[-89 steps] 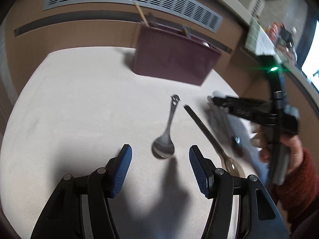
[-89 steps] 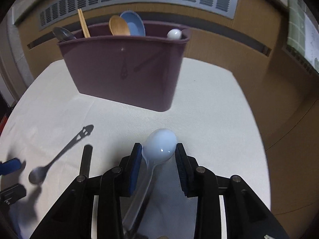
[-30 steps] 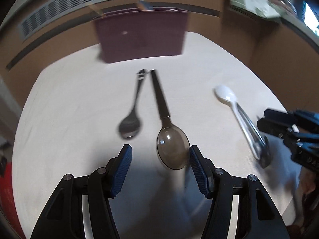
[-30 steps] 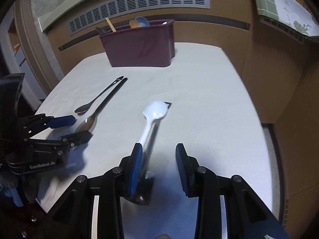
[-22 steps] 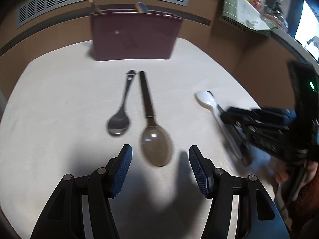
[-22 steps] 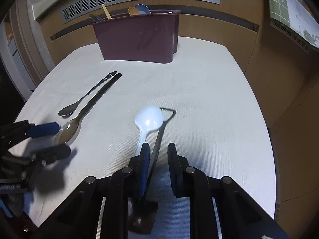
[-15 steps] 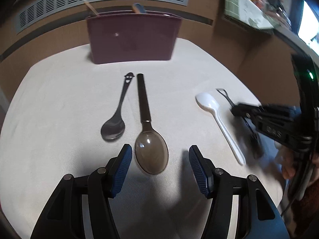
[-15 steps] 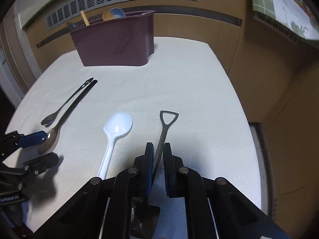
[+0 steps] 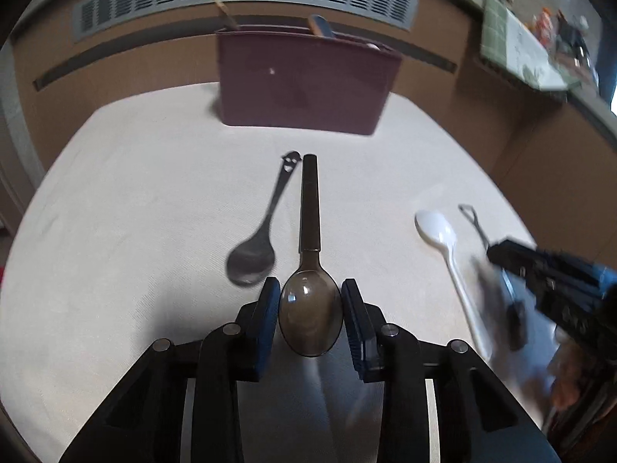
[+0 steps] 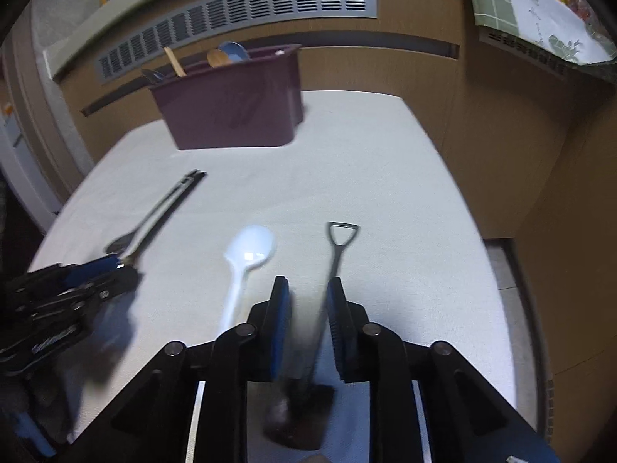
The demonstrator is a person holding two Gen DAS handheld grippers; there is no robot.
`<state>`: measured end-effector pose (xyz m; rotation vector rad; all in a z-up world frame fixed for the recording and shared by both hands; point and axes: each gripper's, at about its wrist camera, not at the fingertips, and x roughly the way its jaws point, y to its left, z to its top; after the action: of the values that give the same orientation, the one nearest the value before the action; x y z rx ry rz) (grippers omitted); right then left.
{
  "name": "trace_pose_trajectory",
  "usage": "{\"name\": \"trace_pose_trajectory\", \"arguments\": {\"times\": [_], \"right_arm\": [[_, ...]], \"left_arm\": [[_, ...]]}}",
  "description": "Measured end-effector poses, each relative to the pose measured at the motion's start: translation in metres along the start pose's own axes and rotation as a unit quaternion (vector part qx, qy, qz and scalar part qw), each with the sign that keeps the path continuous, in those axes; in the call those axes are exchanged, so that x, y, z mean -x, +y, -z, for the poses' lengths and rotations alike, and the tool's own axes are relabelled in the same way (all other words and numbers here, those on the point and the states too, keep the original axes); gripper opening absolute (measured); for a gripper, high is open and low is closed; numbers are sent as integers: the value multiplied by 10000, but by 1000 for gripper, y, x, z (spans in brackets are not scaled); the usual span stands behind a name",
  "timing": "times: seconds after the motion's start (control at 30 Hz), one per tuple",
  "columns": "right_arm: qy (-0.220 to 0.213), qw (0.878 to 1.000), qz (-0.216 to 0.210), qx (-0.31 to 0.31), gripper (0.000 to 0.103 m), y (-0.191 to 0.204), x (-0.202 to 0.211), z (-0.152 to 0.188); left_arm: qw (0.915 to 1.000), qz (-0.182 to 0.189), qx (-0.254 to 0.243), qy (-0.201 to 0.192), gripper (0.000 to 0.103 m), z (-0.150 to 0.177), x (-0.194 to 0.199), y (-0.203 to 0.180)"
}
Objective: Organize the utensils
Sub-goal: 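Grasp the brown translucent spoon with the left tool while the right tool regrips the white spoon, then carry the brown and white spoons into the caddy and open both tools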
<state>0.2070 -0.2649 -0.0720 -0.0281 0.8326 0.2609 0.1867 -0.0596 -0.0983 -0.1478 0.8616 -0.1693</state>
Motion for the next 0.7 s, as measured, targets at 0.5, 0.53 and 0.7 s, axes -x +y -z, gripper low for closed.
{"name": "trace_pose_trajectory", "arguments": {"times": [0.5,0.53,0.7], "right_arm": [[480,9981,-82,377,22,43,-37,-18],[490,9981,-52,375,22,43,-40,-20],[569,9975,47,413,26,47,-51,-29]], "left_arm": [[9836,-390,-124,-1758,34,-40,83,45],[9827,-372,-155,-1808,34,-43,86,45],[9797,-248,-235,-1977,33,-55,96,48]]}}
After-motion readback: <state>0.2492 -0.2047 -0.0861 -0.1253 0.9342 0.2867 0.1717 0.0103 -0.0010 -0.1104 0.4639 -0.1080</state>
